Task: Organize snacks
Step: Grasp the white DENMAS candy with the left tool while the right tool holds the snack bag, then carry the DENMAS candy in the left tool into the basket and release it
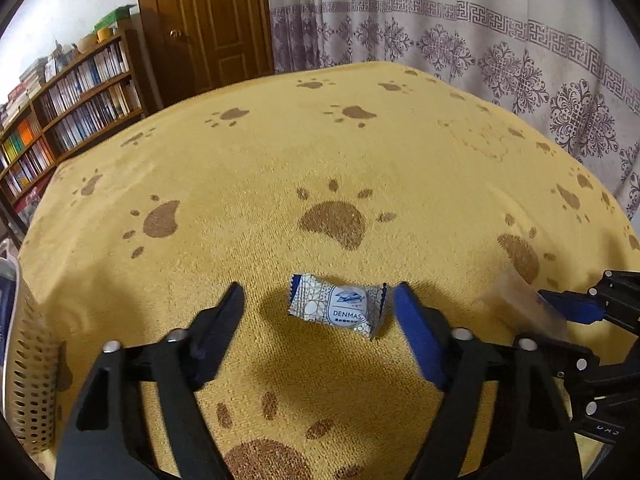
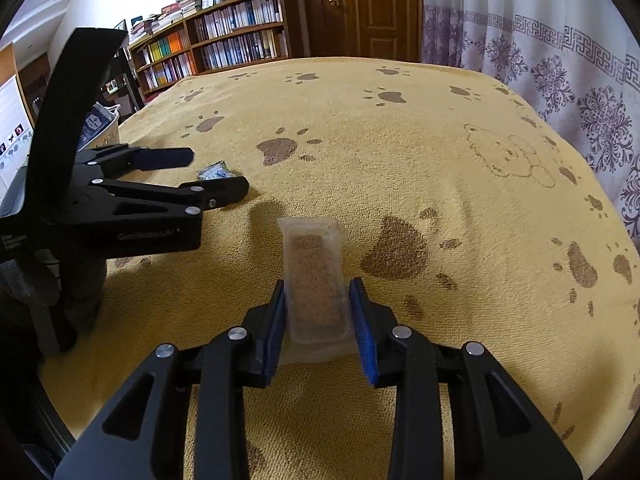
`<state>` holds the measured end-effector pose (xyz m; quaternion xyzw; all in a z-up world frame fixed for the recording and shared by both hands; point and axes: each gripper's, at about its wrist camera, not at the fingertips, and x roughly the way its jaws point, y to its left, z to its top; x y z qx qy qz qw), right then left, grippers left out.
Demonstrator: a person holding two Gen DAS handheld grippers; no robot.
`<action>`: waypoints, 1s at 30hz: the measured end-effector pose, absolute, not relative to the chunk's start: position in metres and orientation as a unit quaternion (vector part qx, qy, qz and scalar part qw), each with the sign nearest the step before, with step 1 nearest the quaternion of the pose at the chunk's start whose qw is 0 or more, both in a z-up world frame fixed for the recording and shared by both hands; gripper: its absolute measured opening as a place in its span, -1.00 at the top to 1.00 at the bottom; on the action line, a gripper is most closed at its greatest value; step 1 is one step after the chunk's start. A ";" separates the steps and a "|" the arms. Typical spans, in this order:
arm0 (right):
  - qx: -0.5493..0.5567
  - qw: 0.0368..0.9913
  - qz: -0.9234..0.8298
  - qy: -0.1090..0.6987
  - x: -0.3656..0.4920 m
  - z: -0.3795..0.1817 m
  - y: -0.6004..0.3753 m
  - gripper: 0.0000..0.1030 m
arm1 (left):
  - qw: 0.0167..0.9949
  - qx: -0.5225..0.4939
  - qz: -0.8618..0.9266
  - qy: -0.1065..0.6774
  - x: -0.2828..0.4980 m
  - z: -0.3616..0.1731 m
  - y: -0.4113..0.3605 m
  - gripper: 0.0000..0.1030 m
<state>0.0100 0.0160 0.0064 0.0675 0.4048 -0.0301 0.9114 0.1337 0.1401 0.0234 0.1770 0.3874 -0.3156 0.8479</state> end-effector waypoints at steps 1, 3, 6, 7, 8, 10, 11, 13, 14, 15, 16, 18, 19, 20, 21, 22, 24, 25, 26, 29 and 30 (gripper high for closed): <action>0.068 0.912 -0.029 0.405 0.010 0.006 0.016 0.36 | 0.846 0.173 -0.316 0.394 0.136 0.022 0.141 -0.04; 0.068 0.912 -0.029 0.404 0.010 0.007 0.016 0.36 | 0.847 0.168 -0.317 0.393 0.136 0.023 0.142 0.09; 0.068 0.912 -0.029 0.404 0.010 0.006 0.016 0.36 | 0.847 0.168 -0.319 0.392 0.134 0.023 0.143 0.19; 0.068 0.912 -0.029 0.404 0.010 0.006 0.016 0.36 | 0.847 0.168 -0.320 0.391 0.134 0.024 0.143 0.21; 0.068 0.912 -0.029 0.404 0.010 0.006 0.016 0.36 | 0.847 0.169 -0.321 0.389 0.133 0.025 0.143 0.21; 0.068 0.912 -0.029 0.404 0.010 0.006 0.016 0.36 | 0.849 0.169 -0.321 0.384 0.132 0.028 0.144 0.22; 0.068 0.912 -0.029 0.404 0.010 0.006 0.016 0.36 | 0.850 0.167 -0.322 0.382 0.131 0.030 0.145 0.22; 0.069 0.912 -0.029 0.404 0.010 0.006 0.016 0.36 | 0.854 0.163 -0.322 0.375 0.130 0.037 0.148 0.22; 0.068 0.912 -0.029 0.404 0.010 0.006 0.016 0.36 | 0.856 0.160 -0.322 0.372 0.129 0.040 0.150 0.22; 0.068 0.912 -0.029 0.404 0.010 0.006 0.016 0.36 | 0.859 0.156 -0.322 0.367 0.128 0.045 0.152 0.22; 0.068 0.912 -0.029 0.404 0.010 0.006 0.016 0.36 | 0.861 0.152 -0.321 0.364 0.128 0.049 0.154 0.22; 0.068 0.912 -0.029 0.404 0.010 0.006 0.016 0.36 | 0.865 0.147 -0.319 0.358 0.128 0.056 0.158 0.22; 0.068 0.912 -0.029 0.404 0.010 0.006 0.016 0.36 | 0.868 0.143 -0.318 0.353 0.128 0.061 0.160 0.22; 0.068 0.912 -0.029 0.404 0.010 0.006 0.016 0.36 | 0.871 0.141 -0.316 0.349 0.127 0.065 0.162 0.22; 0.068 0.912 -0.029 0.404 0.010 0.006 0.016 0.36 | 0.874 0.140 -0.313 0.345 0.127 0.069 0.164 0.22; 0.068 0.912 -0.029 0.404 0.010 0.006 0.016 0.36 | 0.877 0.140 -0.309 0.340 0.126 0.072 0.165 0.22; 0.068 0.912 -0.029 0.404 0.010 0.006 0.016 0.36 | 0.885 0.143 -0.298 0.329 0.125 0.079 0.168 0.22; 0.068 0.912 -0.029 0.404 0.010 0.006 0.016 0.36 | 0.887 0.144 -0.294 0.325 0.124 0.082 0.169 0.22; 0.068 0.912 -0.029 0.404 0.010 0.006 0.016 0.36 | 0.890 0.143 -0.290 0.320 0.124 0.085 0.171 0.22; 0.068 0.912 -0.029 0.404 0.010 0.006 0.016 0.36 | 0.899 0.140 -0.279 0.308 0.122 0.096 0.177 0.23; 0.068 0.912 -0.029 0.404 0.010 0.006 0.016 0.36 | 0.902 0.140 -0.275 0.303 0.121 0.099 0.179 0.22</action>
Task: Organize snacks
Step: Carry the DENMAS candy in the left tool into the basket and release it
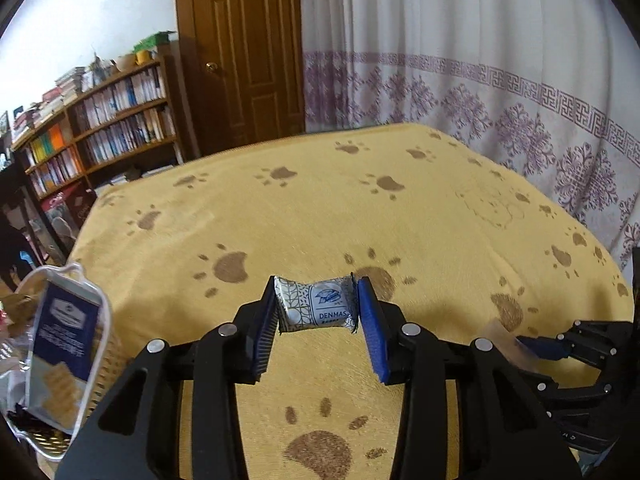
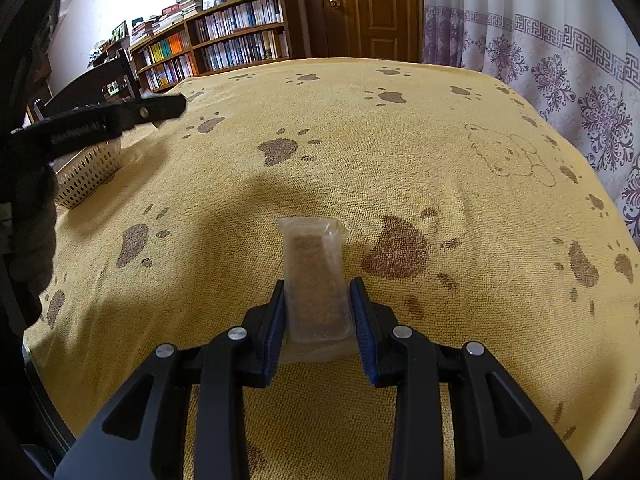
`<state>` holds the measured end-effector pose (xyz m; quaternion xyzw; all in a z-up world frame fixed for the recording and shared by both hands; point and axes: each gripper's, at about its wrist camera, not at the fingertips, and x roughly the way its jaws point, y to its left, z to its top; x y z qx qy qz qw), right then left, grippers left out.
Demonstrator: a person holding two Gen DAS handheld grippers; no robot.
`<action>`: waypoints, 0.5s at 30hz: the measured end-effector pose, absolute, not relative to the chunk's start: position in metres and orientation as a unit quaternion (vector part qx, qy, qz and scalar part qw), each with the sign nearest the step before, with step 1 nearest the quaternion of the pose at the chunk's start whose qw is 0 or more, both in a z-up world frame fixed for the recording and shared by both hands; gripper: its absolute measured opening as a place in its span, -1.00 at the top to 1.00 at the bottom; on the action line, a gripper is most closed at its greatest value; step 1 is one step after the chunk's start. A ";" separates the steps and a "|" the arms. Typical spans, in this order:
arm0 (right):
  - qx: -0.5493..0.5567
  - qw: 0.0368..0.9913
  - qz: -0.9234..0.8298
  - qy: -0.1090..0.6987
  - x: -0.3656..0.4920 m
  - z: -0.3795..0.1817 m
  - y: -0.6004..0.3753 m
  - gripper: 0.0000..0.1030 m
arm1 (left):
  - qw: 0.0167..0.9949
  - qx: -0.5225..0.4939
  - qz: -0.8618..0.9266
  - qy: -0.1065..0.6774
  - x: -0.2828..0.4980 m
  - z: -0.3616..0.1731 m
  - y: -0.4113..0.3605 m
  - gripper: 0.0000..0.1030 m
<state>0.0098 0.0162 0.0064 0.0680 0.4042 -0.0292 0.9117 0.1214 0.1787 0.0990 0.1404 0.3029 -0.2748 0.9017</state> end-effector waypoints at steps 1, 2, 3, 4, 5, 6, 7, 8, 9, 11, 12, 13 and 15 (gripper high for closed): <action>0.068 0.912 -0.029 0.404 0.010 0.006 0.016 0.36 | 0.904 0.141 -0.271 0.299 0.121 0.101 0.180 0.22; 0.068 0.912 -0.029 0.404 0.010 0.006 0.016 0.36 | 0.907 0.143 -0.266 0.294 0.120 0.104 0.181 0.22; 0.068 0.912 -0.029 0.404 0.010 0.006 0.016 0.36 | 0.909 0.143 -0.262 0.290 0.119 0.106 0.182 0.22; 0.068 0.912 -0.029 0.404 0.010 0.006 0.016 0.36 | 0.911 0.143 -0.260 0.288 0.119 0.108 0.183 0.22; 0.068 0.912 -0.029 0.404 0.010 0.006 0.016 0.36 | 0.912 0.142 -0.257 0.285 0.119 0.110 0.184 0.22; 0.068 0.912 -0.029 0.404 0.010 0.006 0.016 0.36 | 0.914 0.142 -0.255 0.283 0.119 0.111 0.186 0.22; 0.068 0.912 -0.029 0.404 0.010 0.006 0.016 0.36 | 0.915 0.142 -0.252 0.280 0.118 0.113 0.187 0.22; 0.068 0.912 -0.029 0.404 0.010 0.006 0.016 0.36 | 0.917 0.142 -0.249 0.278 0.118 0.114 0.188 0.22; 0.068 0.912 -0.029 0.404 0.010 0.006 0.016 0.36 | 0.918 0.142 -0.246 0.276 0.118 0.116 0.189 0.22; 0.068 0.912 -0.029 0.404 0.010 0.006 0.016 0.36 | 0.921 0.141 -0.242 0.271 0.117 0.119 0.191 0.22; 0.068 0.912 -0.029 0.404 0.010 0.006 0.016 0.36 | 0.922 0.140 -0.241 0.269 0.117 0.121 0.193 0.22; 0.068 0.912 -0.029 0.404 0.010 0.006 0.016 0.36 | 0.923 0.140 -0.239 0.268 0.117 0.121 0.194 0.22; 0.068 0.912 -0.029 0.404 0.010 0.006 0.016 0.36 | 0.925 0.140 -0.236 0.264 0.116 0.124 0.196 0.22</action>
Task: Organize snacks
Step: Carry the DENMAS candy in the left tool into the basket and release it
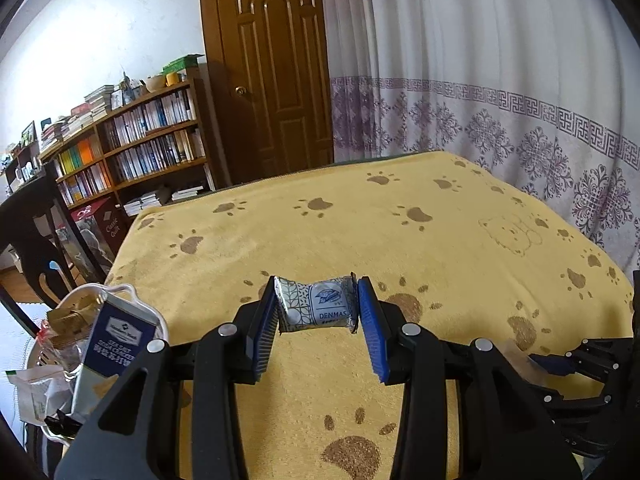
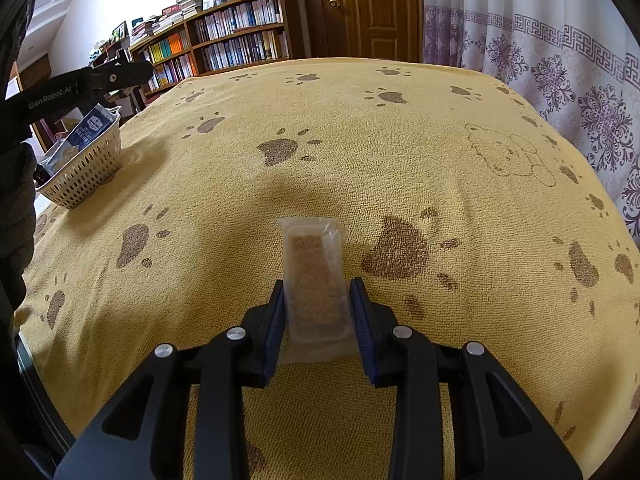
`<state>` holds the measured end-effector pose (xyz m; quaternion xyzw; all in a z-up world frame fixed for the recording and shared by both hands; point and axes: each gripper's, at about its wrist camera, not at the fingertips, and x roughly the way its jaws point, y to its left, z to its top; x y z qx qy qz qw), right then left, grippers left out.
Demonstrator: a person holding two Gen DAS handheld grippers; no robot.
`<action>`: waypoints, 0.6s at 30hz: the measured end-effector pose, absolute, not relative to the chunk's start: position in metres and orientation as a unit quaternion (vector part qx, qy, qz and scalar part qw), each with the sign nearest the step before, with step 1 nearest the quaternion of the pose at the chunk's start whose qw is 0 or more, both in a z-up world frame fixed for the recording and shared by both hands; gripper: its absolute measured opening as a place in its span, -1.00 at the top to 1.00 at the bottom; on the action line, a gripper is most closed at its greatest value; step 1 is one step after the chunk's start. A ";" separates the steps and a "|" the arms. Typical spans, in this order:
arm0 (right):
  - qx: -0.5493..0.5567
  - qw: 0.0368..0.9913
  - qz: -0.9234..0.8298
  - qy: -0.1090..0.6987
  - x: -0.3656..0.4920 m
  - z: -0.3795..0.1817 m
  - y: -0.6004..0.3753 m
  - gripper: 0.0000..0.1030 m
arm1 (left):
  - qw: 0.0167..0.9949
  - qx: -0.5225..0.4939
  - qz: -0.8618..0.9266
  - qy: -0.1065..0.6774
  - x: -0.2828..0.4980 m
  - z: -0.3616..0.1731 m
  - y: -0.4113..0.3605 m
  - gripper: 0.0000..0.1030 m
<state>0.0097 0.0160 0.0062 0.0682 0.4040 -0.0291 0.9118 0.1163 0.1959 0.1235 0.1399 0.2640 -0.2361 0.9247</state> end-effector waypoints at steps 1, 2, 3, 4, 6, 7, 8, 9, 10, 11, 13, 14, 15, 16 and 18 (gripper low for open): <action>0.068 0.912 -0.029 0.404 0.010 0.006 0.016 0.36 | 0.926 0.139 -0.235 0.263 0.116 0.125 0.197 0.22; 0.068 0.912 -0.029 0.404 0.010 0.006 0.016 0.36 | 0.926 0.138 -0.233 0.261 0.116 0.126 0.199 0.22; 0.068 0.912 -0.029 0.404 0.010 0.006 0.016 0.36 | 0.927 0.137 -0.232 0.260 0.117 0.127 0.200 0.22; 0.068 0.912 -0.029 0.404 0.010 0.006 0.016 0.36 | 0.928 0.137 -0.231 0.259 0.116 0.127 0.201 0.22; 0.069 0.912 -0.029 0.404 0.010 0.006 0.016 0.36 | 0.929 0.135 -0.230 0.258 0.116 0.129 0.202 0.22; 0.070 0.911 -0.029 0.404 0.010 0.006 0.016 0.36 | 0.929 0.133 -0.229 0.257 0.116 0.130 0.204 0.22; 0.070 0.911 -0.030 0.405 0.011 0.006 0.016 0.36 | 0.930 0.132 -0.228 0.257 0.116 0.131 0.205 0.22; 0.068 0.911 -0.030 0.406 0.012 0.006 0.016 0.36 | 0.930 0.132 -0.227 0.256 0.116 0.131 0.206 0.22; 0.063 0.911 -0.032 0.407 0.015 0.007 0.018 0.36 | 0.931 0.130 -0.226 0.256 0.117 0.132 0.208 0.22; 0.059 0.910 -0.034 0.409 0.017 0.007 0.019 0.36 | 0.931 0.129 -0.225 0.255 0.118 0.133 0.208 0.22; 0.053 0.909 -0.038 0.411 0.020 0.007 0.022 0.37 | 0.934 0.122 -0.222 0.253 0.119 0.137 0.213 0.22; 0.055 0.909 -0.040 0.411 0.020 0.008 0.022 0.39 | 0.935 0.118 -0.220 0.251 0.120 0.139 0.217 0.22; 0.058 0.909 -0.041 0.410 0.021 0.008 0.022 0.40 | 0.937 0.113 -0.217 0.250 0.121 0.141 0.222 0.22; 0.063 0.909 -0.042 0.410 0.021 0.008 0.022 0.40 | 0.938 0.109 -0.214 0.249 0.122 0.143 0.226 0.22; 0.079 0.908 -0.038 0.410 0.020 0.010 0.019 0.43 | 0.942 0.095 -0.204 0.247 0.127 0.148 0.238 0.22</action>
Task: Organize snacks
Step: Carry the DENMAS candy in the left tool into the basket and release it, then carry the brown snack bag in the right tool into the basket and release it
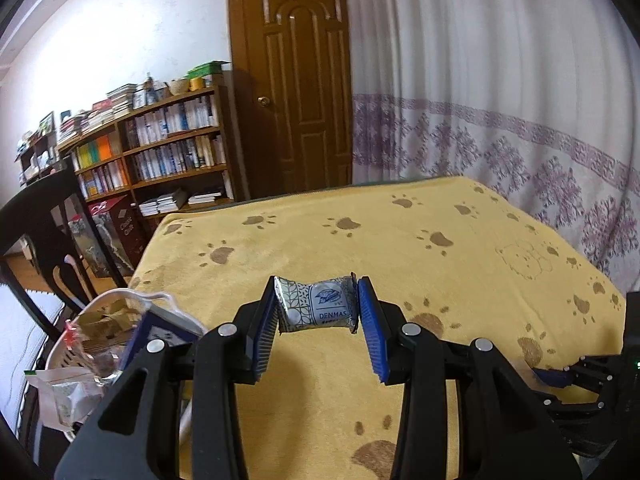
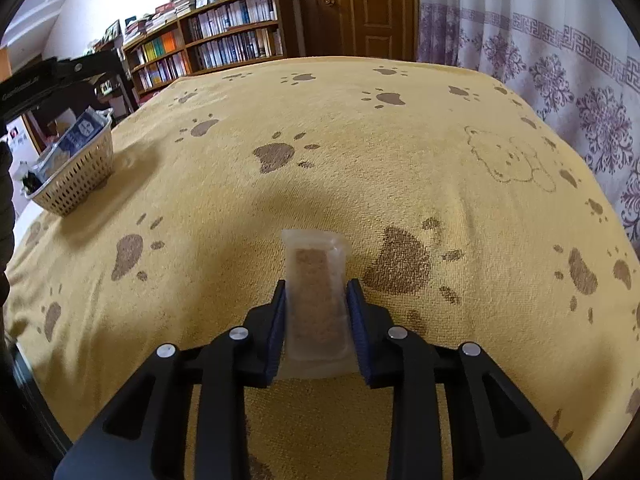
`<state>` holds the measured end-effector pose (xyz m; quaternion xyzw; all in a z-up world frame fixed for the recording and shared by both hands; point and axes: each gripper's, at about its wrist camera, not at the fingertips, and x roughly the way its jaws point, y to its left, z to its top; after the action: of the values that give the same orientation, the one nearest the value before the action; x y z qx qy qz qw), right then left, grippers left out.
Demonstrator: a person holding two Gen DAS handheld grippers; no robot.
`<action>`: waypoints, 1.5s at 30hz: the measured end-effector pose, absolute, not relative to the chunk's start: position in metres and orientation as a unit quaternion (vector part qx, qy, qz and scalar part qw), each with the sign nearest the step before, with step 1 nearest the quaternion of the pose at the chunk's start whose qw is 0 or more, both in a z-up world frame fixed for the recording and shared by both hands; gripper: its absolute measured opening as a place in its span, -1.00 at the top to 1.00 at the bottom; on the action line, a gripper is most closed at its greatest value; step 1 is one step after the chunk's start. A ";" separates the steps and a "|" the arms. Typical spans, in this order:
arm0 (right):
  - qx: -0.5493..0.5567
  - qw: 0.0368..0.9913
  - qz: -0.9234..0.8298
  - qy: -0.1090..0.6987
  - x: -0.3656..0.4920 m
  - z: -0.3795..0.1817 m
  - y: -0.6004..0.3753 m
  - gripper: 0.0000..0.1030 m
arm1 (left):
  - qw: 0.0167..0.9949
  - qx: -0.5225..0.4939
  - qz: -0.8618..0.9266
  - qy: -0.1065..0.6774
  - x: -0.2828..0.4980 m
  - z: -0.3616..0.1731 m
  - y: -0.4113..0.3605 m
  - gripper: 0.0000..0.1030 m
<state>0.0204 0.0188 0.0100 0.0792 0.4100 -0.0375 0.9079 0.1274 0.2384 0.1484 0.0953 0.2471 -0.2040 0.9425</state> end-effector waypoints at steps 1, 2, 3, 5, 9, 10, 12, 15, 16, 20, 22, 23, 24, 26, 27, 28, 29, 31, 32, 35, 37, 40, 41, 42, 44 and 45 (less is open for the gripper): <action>0.089 0.907 -0.034 0.410 0.021 0.011 0.016 0.44 | 0.944 0.089 -0.199 0.247 0.130 0.150 0.243 0.22; 0.103 0.906 -0.027 0.410 0.021 0.012 0.014 0.44 | 0.946 0.082 -0.193 0.246 0.132 0.153 0.250 0.22; 0.111 0.905 -0.022 0.409 0.021 0.013 0.013 0.44 | 0.948 0.077 -0.189 0.245 0.135 0.154 0.256 0.22; 0.125 0.906 -0.011 0.405 0.021 0.018 0.013 0.43 | 0.952 0.060 -0.173 0.244 0.141 0.159 0.273 0.22; 0.137 0.907 0.010 0.398 0.024 0.027 0.018 0.44 | 0.958 0.025 -0.142 0.249 0.155 0.166 0.307 0.22; 0.138 0.907 0.013 0.398 0.024 0.028 0.020 0.43 | 0.959 0.019 -0.136 0.249 0.157 0.167 0.314 0.22; 0.142 0.907 0.024 0.396 0.026 0.031 0.024 0.43 | 0.961 0.005 -0.120 0.250 0.162 0.169 0.332 0.22; 0.147 0.906 0.036 0.396 0.027 0.033 0.028 0.44 | 0.964 -0.010 -0.083 0.251 0.169 0.170 0.357 0.22; 0.148 0.905 0.039 0.396 0.027 0.034 0.029 0.44 | 0.964 -0.018 -0.073 0.254 0.172 0.169 0.366 0.22; 0.157 0.903 0.052 0.395 0.028 0.036 0.032 0.43 | 0.963 -0.037 -0.046 0.264 0.181 0.166 0.390 0.22; 0.158 0.903 0.057 0.394 0.029 0.038 0.034 0.43 | 0.960 -0.052 -0.036 0.273 0.185 0.163 0.400 0.16; 0.158 0.904 0.058 0.393 0.029 0.039 0.035 0.44 | 0.958 -0.065 -0.034 0.279 0.188 0.161 0.405 0.14; 0.157 0.904 0.059 0.392 0.029 0.039 0.036 0.44 | 0.956 -0.071 -0.033 0.283 0.189 0.160 0.408 0.12; 0.156 0.905 0.061 0.391 0.029 0.040 0.037 0.43 | 0.954 -0.078 -0.028 0.288 0.190 0.159 0.413 -0.06; 0.155 0.905 0.063 0.390 0.029 0.041 0.038 0.43 | 0.953 -0.086 -0.025 0.290 0.191 0.158 0.416 -0.30; 0.155 0.905 0.064 0.390 0.029 0.042 0.039 0.43 | 0.952 -0.096 -0.025 0.288 0.191 0.159 0.420 -0.37; 0.155 0.906 0.065 0.390 0.029 0.042 0.039 0.43 | 0.952 -0.099 -0.026 0.288 0.192 0.159 0.421 -0.37; 0.154 0.906 0.068 0.389 0.030 0.043 0.040 0.43 | 0.953 -0.102 -0.024 0.283 0.191 0.161 0.423 -0.37; 0.155 0.906 0.070 0.388 0.030 0.043 0.041 0.44 | 0.954 -0.103 -0.024 0.281 0.189 0.162 0.425 -0.38; 0.157 0.905 0.079 0.387 0.033 0.046 0.043 0.43 | 0.956 -0.108 -0.022 0.273 0.185 0.165 0.429 -0.38; 0.156 0.905 0.087 0.385 0.037 0.050 0.047 0.43 | 0.957 -0.112 -0.021 0.266 0.181 0.169 0.432 -0.38; 0.153 0.906 0.107 0.379 0.044 0.060 0.058 0.43 | 0.960 -0.116 -0.015 0.255 0.177 0.175 0.437 -0.40; 0.153 0.906 0.117 0.377 0.048 0.064 0.063 0.43 | 0.961 -0.115 -0.010 0.250 0.174 0.177 0.439 -0.42; 0.153 0.906 0.123 0.376 0.051 0.067 0.066 0.43 | 0.964 -0.112 -0.003 0.243 0.172 0.180 0.440 -0.49; 0.150 0.905 0.145 0.371 0.060 0.076 0.080 0.43 | 0.966 -0.106 0.006 0.234 0.168 0.183 0.441 -0.51; 0.147 0.905 0.156 0.368 0.065 0.082 0.088 0.43 | 0.968 -0.105 0.009 0.230 0.166 0.185 0.442 -0.52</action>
<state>0.0646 0.0877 0.0815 0.1470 0.3684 0.1559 0.9046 0.1665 0.4424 0.1853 -0.1046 0.2296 0.0093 0.9676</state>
